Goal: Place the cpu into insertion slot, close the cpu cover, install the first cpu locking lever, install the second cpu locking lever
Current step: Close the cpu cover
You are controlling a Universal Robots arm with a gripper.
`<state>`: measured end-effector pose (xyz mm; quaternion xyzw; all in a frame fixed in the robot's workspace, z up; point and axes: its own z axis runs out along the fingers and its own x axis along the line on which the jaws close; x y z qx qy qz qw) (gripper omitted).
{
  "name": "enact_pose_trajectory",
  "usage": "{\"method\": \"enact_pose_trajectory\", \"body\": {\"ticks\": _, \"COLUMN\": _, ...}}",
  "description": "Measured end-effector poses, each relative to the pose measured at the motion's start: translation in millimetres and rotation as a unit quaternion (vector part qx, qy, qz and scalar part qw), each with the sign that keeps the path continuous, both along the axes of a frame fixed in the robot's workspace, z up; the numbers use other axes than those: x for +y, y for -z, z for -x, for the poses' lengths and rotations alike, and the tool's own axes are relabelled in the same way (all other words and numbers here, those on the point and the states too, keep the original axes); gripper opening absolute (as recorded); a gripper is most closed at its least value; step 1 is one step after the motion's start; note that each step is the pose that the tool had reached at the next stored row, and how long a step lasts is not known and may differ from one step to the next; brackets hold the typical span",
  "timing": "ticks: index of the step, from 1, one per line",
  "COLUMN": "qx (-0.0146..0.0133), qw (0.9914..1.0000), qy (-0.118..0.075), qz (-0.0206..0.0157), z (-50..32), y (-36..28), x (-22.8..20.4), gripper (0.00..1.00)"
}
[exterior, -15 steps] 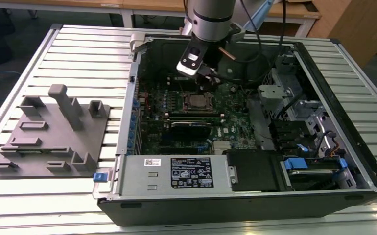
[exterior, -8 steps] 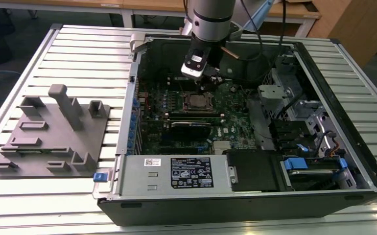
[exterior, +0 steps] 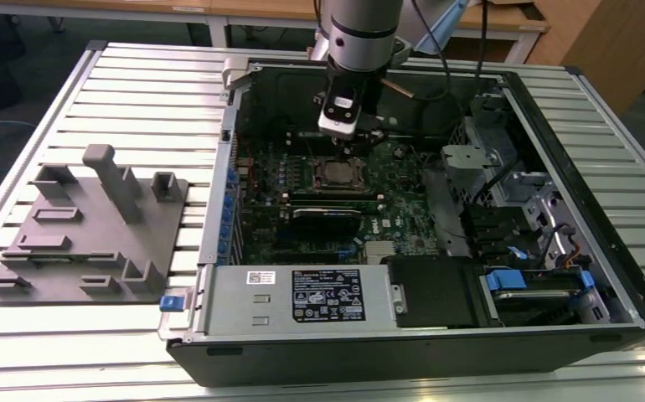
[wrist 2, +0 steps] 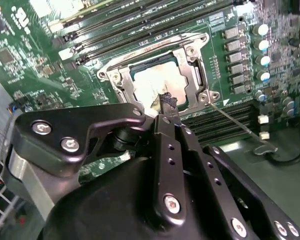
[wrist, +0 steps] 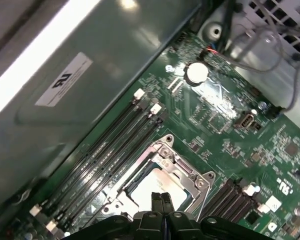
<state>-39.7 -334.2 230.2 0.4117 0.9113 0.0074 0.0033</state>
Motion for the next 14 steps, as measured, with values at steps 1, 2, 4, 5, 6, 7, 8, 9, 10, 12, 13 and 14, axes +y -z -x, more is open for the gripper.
{"method": "enact_pose_trajectory", "body": {"ticks": 1, "qx": 0.0, "qw": 0.99997, "qy": -0.008, "qz": 0.0, "z": 0.0, "y": 0.0, "x": 0.0, "gripper": 0.1}}
{"method": "enact_pose_trajectory", "body": {"ticks": 2, "qx": 0.0, "qw": 0.99989, "qy": -0.015, "qz": 0.0, "z": 0.0, "y": 0.0, "x": 0.0, "gripper": 0.1}}
{"method": "enact_pose_trajectory", "body": {"ticks": 4, "qx": 0.0, "qw": 0.9996, "qy": -0.028, "qz": 0.0, "z": 0.0, "y": 0.1, "x": 0.0, "gripper": 0.1}}
{"method": "enact_pose_trajectory", "body": {"ticks": 5, "qx": 0.0, "qw": 0.99937, "qy": -0.036, "qz": 0.0, "z": 0.0, "y": 0.1, "x": 0.0, "gripper": 0.1}}
{"method": "enact_pose_trajectory", "body": {"ticks": 6, "qx": 0.0, "qw": 0.99913, "qy": -0.042, "qz": 0.0, "z": 0.0, "y": 0.0, "x": 0.0, "gripper": 0.1}}
{"method": "enact_pose_trajectory", "body": {"ticks": 7, "qx": 0.0, "qw": 0.99886, "qy": -0.048, "qz": 0.0, "z": 0.0, "y": 0.1, "x": 0.0, "gripper": 0.1}}
{"method": "enact_pose_trajectory", "body": {"ticks": 8, "qx": 0.0, "qw": 0.9986, "qy": -0.053, "qz": 0.0, "z": 0.0, "y": 0.1, "x": 0.0, "gripper": 0.1}}
{"method": "enact_pose_trajectory", "body": {"ticks": 9, "qx": 0.0, "qw": 0.99849, "qy": -0.055, "qz": 0.0, "z": 0.0, "y": 0.1, "x": 0.0, "gripper": 0.1}}
{"method": "enact_pose_trajectory", "body": {"ticks": 10, "qx": 0.0, "qw": 0.99849, "qy": -0.055, "qz": 0.0, "z": 0.0, "y": 0.1, "x": 0.0, "gripper": 0.1}}
{"method": "enact_pose_trajectory", "body": {"ticks": 12, "qx": 0.0, "qw": 0.99848, "qy": -0.055, "qz": 0.0, "z": 0.0, "y": 0.0, "x": 0.0, "gripper": 0.1}}
{"method": "enact_pose_trajectory", "body": {"ticks": 13, "qx": 0.0, "qw": 0.99848, "qy": -0.055, "qz": 0.0, "z": 0.0, "y": 0.0, "x": 0.0, "gripper": 0.1}}
{"method": "enact_pose_trajectory", "body": {"ticks": 14, "qx": 0.0, "qw": 0.99847, "qy": -0.055, "qz": 0.0, "z": 0.0, "y": 0.0, "x": 0.0, "gripper": 0.1}}
